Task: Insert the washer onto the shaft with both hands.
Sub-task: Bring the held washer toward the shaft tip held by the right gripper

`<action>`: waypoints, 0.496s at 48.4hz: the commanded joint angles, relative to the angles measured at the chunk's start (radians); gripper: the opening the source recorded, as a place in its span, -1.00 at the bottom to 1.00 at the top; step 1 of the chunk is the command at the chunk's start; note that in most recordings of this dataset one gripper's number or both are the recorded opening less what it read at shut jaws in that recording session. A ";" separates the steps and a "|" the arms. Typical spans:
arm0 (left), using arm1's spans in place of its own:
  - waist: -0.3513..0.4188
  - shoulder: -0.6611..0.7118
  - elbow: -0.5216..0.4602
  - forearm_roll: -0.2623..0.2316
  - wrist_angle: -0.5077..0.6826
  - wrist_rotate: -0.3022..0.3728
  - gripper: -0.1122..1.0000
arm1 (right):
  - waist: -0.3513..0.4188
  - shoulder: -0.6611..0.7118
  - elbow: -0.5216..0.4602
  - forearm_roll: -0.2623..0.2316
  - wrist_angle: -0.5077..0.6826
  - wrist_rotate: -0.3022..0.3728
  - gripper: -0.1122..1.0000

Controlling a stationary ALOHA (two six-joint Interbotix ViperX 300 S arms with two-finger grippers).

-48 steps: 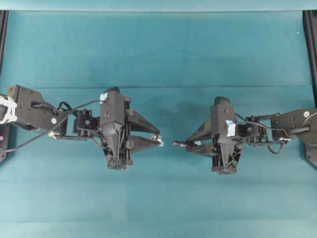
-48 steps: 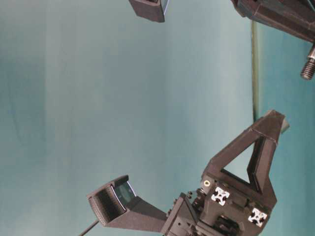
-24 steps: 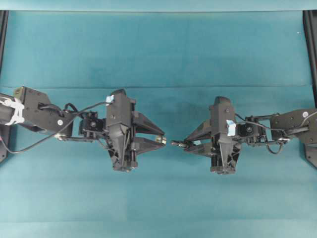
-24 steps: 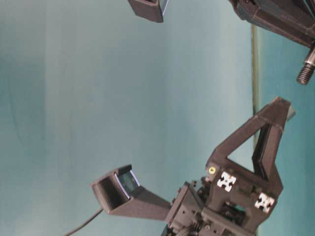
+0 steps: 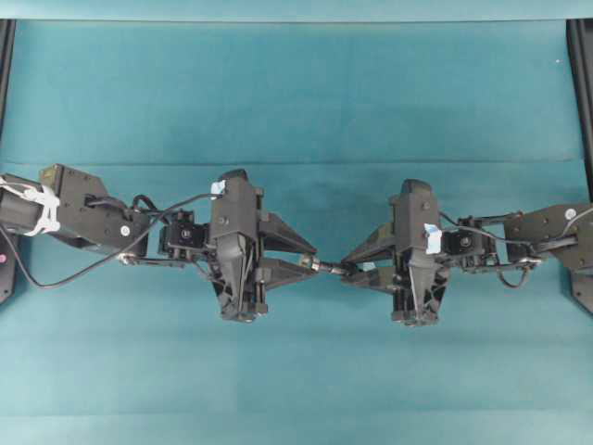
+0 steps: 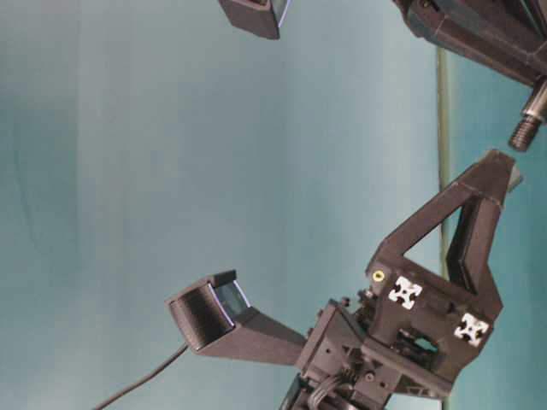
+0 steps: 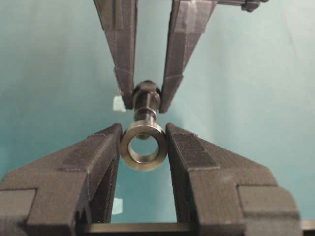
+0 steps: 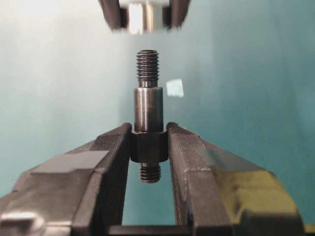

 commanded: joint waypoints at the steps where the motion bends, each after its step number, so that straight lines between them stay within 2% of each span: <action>1: -0.002 -0.003 -0.015 0.000 -0.011 -0.002 -0.18 | 0.002 -0.005 -0.018 0.002 -0.014 0.011 -0.79; 24: -0.002 0.029 -0.049 0.002 -0.011 -0.002 -0.18 | 0.005 -0.005 -0.021 0.002 -0.014 0.009 -0.79</action>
